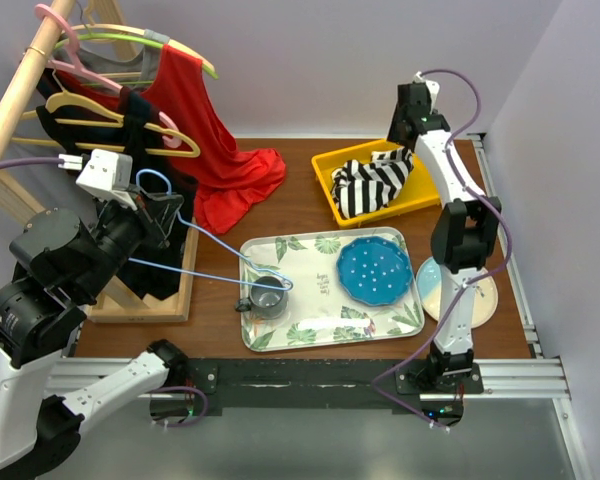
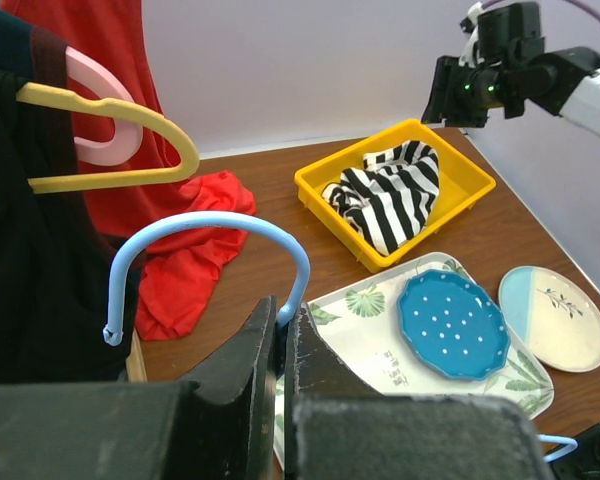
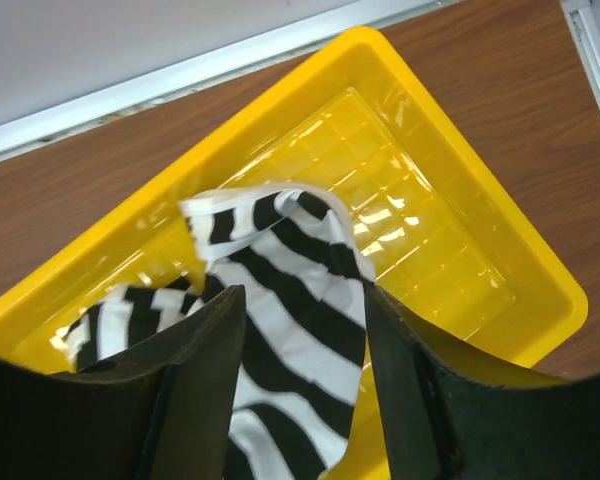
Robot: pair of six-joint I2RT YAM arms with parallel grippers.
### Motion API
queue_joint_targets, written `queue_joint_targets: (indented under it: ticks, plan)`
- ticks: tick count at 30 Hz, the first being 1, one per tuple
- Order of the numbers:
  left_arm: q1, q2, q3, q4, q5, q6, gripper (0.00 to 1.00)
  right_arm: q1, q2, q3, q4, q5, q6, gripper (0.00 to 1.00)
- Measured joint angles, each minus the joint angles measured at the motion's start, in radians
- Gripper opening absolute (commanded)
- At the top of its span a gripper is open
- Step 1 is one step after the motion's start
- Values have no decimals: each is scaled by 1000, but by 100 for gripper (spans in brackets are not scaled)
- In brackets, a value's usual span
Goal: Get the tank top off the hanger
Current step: Place the tank top in the bin.
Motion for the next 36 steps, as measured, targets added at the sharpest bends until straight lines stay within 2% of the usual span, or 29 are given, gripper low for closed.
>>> queue_joint_targets:
  ticks: [3, 6, 10, 13, 18, 19, 24, 25, 27, 29, 32, 36]
  plan:
    - [0, 2, 0, 0, 0, 1, 0, 3, -75, -25, -17, -88, 15, 38]
    - [0, 5, 0, 1, -3, 4, 0, 5, -171, -136, 14, -192, 40, 32]
    - [0, 11, 0, 4, -12, 5, 0, 9, -224, -297, 99, -255, 51, 31]
    - [0, 22, 0, 10, -11, 5, 0, 8, -159, -388, 204, -288, 53, 29]
    - [0, 46, 0, 25, -11, 5, 0, 8, 26, -410, 265, -289, 59, 27]
    - [0, 50, 0, 25, -11, 6, 0, 7, 43, -410, 276, -286, 58, 28]
    - [0, 59, 0, 33, -22, 26, 0, 8, 0, -393, 300, -293, 47, 54]
    - [0, 60, 0, 39, -24, 31, 0, 8, -20, -393, 297, -307, 43, 57]
    - [0, 61, 0, 53, -31, 42, 0, 9, -73, -393, 293, -341, 32, 68]
    - [0, 61, -3, 66, -42, 56, 0, 13, -152, -400, 290, -396, 20, 74]
    - [0, 61, -16, 92, -64, 75, 0, 31, -305, -438, 319, -534, -3, 75]
    - [0, 58, -55, 130, -105, 94, 0, 103, -571, -581, 426, -793, -6, 76]
